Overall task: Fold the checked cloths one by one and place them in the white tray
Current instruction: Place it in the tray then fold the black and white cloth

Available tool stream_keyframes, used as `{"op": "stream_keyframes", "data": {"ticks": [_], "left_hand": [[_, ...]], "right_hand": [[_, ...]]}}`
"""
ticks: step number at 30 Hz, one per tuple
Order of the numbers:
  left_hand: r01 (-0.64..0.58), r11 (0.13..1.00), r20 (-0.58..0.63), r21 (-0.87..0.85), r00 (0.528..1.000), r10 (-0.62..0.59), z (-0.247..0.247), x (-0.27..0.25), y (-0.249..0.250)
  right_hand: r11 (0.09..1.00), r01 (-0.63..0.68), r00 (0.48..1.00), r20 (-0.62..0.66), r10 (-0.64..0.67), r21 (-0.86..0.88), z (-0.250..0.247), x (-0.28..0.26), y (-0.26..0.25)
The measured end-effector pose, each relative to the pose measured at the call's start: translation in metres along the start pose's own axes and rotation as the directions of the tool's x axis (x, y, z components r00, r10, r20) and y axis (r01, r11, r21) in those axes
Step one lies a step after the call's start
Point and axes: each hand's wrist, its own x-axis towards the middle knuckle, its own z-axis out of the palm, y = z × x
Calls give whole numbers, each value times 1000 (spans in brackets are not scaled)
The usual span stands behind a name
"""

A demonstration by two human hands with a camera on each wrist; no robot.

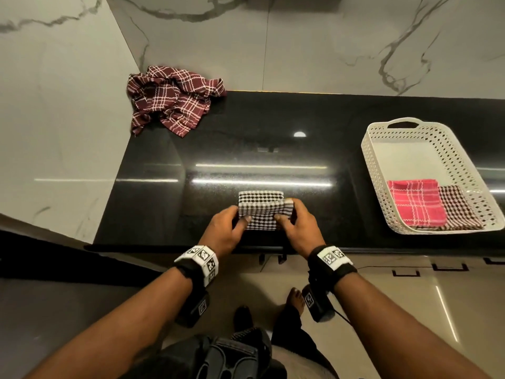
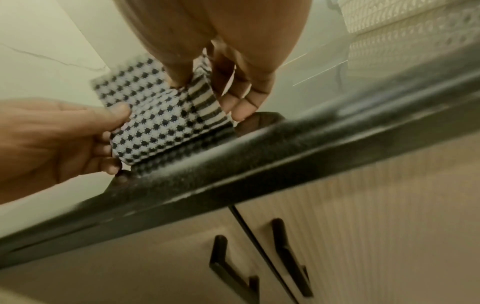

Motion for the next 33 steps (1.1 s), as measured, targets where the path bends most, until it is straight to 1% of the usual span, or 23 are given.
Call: {"op": "stream_keyframes", "data": {"ticks": [2,4,6,9,12,13,14,15,16,17,18,19,20,21,22,23,25,27,29,31,33], "left_hand": [[122,991,12,50,992,-123,-1,15,3],[217,969,-15,116,976,-217,0,28,5],[301,944,-48,133,954,-297,2,37,10],[373,912,-76,173,928,-365,5,42,22],[405,897,-100,175,914,-393,6,41,31],[409,890,-118,199,912,-393,6,38,33],[377,889,-155,259,925,-347,6,35,33],[291,890,-193,350,953,-235,7,31,33],[167,877,-196,450,977,-85,9,28,32],[24,847,-148,532,987,65,12,28,29],[-118,800,-56,588,981,185,14,30,26],[-234,746,68,624,967,247,16,32,21],[-307,690,177,656,951,255,17,35,16],[-326,662,252,675,945,209,17,38,12],[-308,657,291,688,946,139,15,39,6],[-285,660,313,695,946,79,13,39,2],[-264,681,342,683,939,21,10,41,-3],[-230,748,362,622,932,-14,5,47,3],[-184,807,355,562,934,-34,-1,60,15],[-111,838,341,534,935,-94,-4,73,25],[-9,845,328,535,924,-198,-6,84,34]], "right_hand": [[996,-68,998,-22,67,-61,3,15,-2],[985,-108,994,-40,104,-134,8,25,-3],[960,-143,990,-32,139,-239,13,33,-3],[912,-158,985,2,172,-379,13,41,-1],[914,-131,988,22,151,-385,9,42,2],[909,-115,991,17,134,-401,9,39,3],[890,-90,995,2,102,-447,8,37,4],[852,-60,998,-20,58,-519,9,33,4],[801,-27,999,-32,10,-598,10,30,2],[754,23,999,-11,-39,-656,11,29,-1],[719,96,995,62,-73,-689,12,28,-3],[684,187,981,170,-93,-705,14,30,-4],[645,269,956,281,-87,-715,16,33,-3],[611,326,928,369,-60,-721,17,37,0],[593,354,906,424,-25,-723,18,41,2],[589,359,893,449,7,-724,18,45,5],[598,351,880,472,51,-720,16,52,4],[633,325,876,476,80,-703,12,58,-5],[647,312,882,465,75,-696,8,64,-14],[658,317,885,463,55,-683,3,66,-20],[711,296,884,465,49,-638,-1,67,-22]]}}
